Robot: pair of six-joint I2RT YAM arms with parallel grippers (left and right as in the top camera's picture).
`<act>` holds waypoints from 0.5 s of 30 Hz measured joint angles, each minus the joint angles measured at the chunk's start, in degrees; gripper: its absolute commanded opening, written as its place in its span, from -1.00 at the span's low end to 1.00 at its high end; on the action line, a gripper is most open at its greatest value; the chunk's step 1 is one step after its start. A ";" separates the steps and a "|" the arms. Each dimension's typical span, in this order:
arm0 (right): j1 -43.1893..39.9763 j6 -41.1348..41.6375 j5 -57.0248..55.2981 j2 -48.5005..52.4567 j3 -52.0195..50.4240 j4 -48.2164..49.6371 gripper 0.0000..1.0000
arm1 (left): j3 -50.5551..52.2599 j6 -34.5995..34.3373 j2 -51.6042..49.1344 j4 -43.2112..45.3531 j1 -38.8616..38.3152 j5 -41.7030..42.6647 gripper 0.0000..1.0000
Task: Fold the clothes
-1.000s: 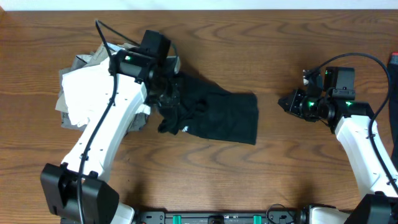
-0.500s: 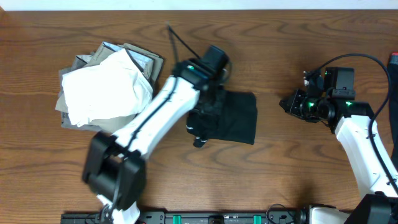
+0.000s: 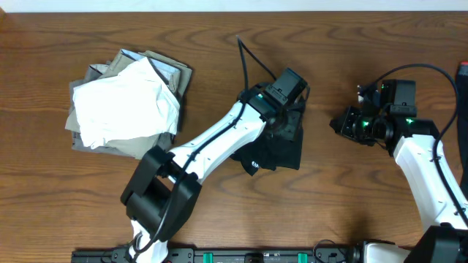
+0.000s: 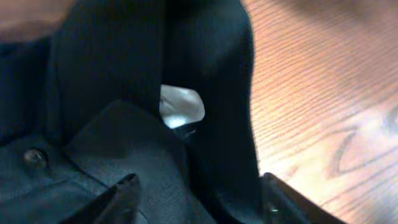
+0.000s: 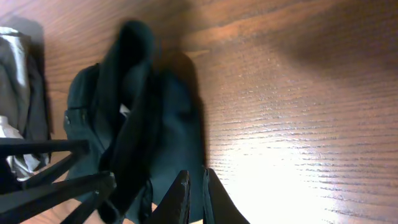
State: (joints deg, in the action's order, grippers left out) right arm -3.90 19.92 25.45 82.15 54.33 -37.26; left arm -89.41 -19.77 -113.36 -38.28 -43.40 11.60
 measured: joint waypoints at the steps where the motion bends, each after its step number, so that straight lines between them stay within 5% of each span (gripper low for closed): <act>1: 0.00 -0.02 -0.02 0.22 0.00 -0.11 -0.85 | 0.00 0.00 -0.26 -0.39 0.07 0.00 0.28; 9: 1.64 -8.41 6.97 0.87 0.00 3.69 -0.63 | -3.02 0.28 0.63 -13.44 4.46 -0.02 0.29; 15: 9.11 -16.09 17.86 0.87 0.00 8.96 -0.53 | -4.52 1.70 7.52 -22.29 12.46 -0.31 0.50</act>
State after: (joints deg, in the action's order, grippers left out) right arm 5.21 3.84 43.31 83.02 54.33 -28.29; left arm -93.93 -18.06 -105.84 -60.58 -30.94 11.29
